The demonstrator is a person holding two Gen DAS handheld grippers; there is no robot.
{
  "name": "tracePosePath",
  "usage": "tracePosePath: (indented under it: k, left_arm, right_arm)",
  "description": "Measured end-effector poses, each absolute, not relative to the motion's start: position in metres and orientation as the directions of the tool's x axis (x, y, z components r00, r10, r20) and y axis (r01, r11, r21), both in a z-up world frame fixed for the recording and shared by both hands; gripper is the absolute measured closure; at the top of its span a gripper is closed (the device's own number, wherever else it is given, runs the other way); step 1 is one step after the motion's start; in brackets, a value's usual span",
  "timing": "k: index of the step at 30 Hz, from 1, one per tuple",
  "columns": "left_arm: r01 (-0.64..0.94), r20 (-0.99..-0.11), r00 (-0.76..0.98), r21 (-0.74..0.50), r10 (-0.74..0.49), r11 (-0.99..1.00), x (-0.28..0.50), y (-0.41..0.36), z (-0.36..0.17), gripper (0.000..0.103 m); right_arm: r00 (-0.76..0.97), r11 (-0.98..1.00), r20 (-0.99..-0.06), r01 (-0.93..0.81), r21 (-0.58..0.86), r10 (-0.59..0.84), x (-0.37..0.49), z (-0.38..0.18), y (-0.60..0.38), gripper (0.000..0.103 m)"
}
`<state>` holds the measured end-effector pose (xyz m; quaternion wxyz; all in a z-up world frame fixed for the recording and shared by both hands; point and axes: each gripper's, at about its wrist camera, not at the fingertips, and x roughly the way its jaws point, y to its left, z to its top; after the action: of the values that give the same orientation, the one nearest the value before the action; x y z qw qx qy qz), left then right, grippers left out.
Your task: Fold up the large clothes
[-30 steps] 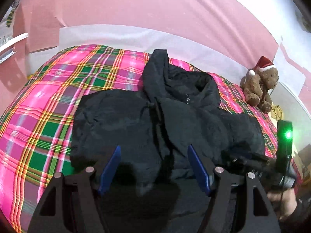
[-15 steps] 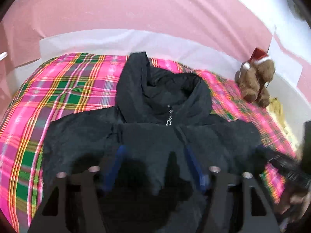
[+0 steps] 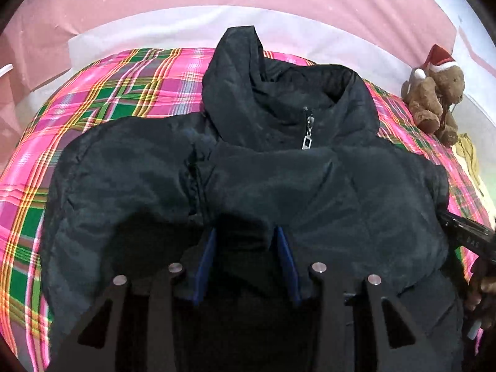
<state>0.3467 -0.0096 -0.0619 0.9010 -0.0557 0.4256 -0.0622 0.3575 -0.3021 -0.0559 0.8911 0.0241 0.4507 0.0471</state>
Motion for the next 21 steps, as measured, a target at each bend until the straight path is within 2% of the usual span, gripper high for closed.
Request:
tracePosePath:
  k: [3,7,11,12,16,21]
  left_arm:
    - [0.068,-0.747,0.641,-0.171,-0.175,0.983,0.341,-0.005,-0.038,0.061]
    - [0.091,-0.693,0.704,-0.131,-0.157,0.987,0.349,-0.008,-0.009,0.061]
    - [0.057,-0.760,0.641,-0.098,-0.112,0.994,0.387,-0.007,-0.039,0.060]
    - [0.054,-0.773,0.624,-0.104,-0.115,0.993,0.393,-0.005,-0.050,0.057]
    - [0.067,-0.757,0.639,-0.118,-0.133,0.991,0.391,-0.005,-0.077,0.055]
    - [0.062,-0.750,0.650,-0.110,-0.124,0.992,0.392,-0.006,-0.076,0.055]
  right_arm:
    - [0.617,0.992,-0.777,-0.066,0.106,0.124,0.352,-0.035,-0.311,0.068]
    - [0.670,0.992,-0.733,-0.042,0.121,0.117,0.358,-0.008,-0.330,0.068]
    - [0.635,0.995,-0.768,-0.012,0.094,0.080,0.388,-0.018,-0.339,0.068]
    - [0.613,0.996,-0.786,-0.006,0.093,0.077,0.396,-0.026,-0.340,0.068]
    - [0.565,0.998,-0.824,-0.019,0.052,0.054,0.409,-0.055,-0.338,0.068]
    - [0.575,1.000,-0.818,-0.019,-0.008,0.004,0.406,-0.063,-0.330,0.068]
